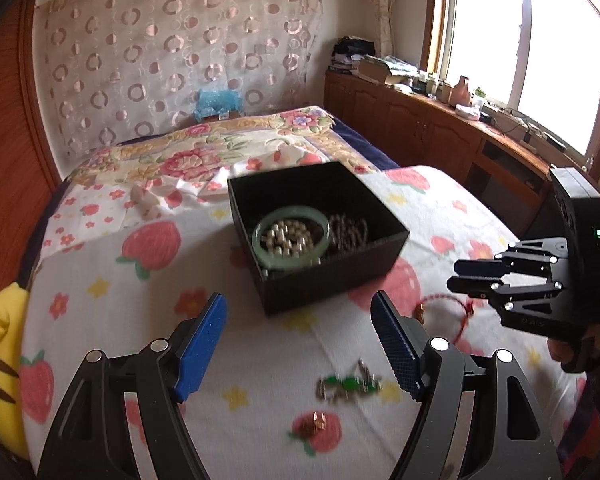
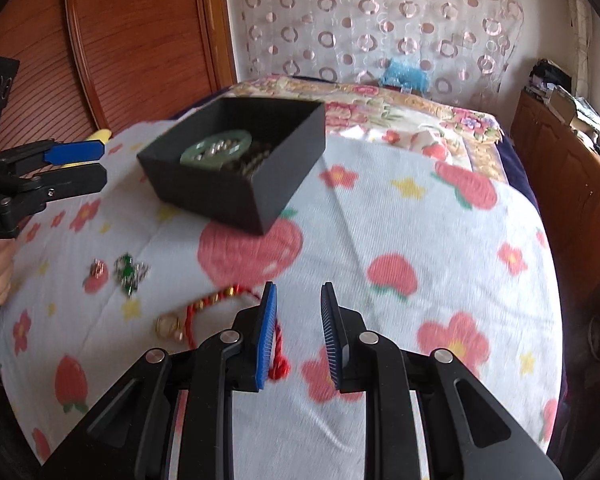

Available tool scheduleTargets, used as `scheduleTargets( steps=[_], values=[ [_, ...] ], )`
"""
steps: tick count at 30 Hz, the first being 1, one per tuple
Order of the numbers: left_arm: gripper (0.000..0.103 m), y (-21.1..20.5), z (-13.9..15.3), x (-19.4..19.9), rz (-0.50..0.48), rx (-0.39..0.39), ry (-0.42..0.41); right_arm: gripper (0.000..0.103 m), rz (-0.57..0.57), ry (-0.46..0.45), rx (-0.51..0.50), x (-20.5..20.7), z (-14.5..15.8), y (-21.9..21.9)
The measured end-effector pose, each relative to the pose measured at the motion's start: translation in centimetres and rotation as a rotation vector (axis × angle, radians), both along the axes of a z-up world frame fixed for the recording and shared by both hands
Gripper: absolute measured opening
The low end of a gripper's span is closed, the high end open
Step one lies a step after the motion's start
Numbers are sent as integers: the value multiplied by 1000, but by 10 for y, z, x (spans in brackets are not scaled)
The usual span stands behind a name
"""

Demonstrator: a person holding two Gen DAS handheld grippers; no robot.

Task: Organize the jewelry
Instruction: 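Move the left gripper over the green jade pendant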

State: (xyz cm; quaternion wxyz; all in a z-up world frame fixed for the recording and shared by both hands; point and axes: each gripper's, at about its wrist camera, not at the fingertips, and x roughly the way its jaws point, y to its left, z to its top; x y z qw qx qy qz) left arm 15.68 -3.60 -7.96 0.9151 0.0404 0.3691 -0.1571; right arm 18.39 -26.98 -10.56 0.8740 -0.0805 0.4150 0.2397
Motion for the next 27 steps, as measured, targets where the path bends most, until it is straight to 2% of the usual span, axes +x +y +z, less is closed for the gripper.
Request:
scheduleTargets(
  steps=[5,8,10,13,16,21,24,27],
  values=[
    [69,0,-13,-16,-5,2,38,25,15,18,-29,-10,-11,1],
    [68,-5,-20,-25,-9,-2,59,25,20,-4,-42,-16,-13,1],
    [57,-10,-25,-31,-15,2,72,25,24,-18,-53,-19,-15,2],
    [49,-18,-31,-34,-24,-7,93,25,23,-15,-47,-17,-14,0],
    [44,-28,-36,-31,-28,-17,118,25,22,-20,-54,-17,-13,1],
    [39,-43,-42,-24,-19,37,133,25,20,-24,-59,-19,-12,2],
    [28,-44,-46,-18,-5,60,154,25,20,-24,-59,-19,-12,2],
    [28,-43,-48,-15,11,67,158,25,20,-25,-60,-19,-12,2]
  ],
)
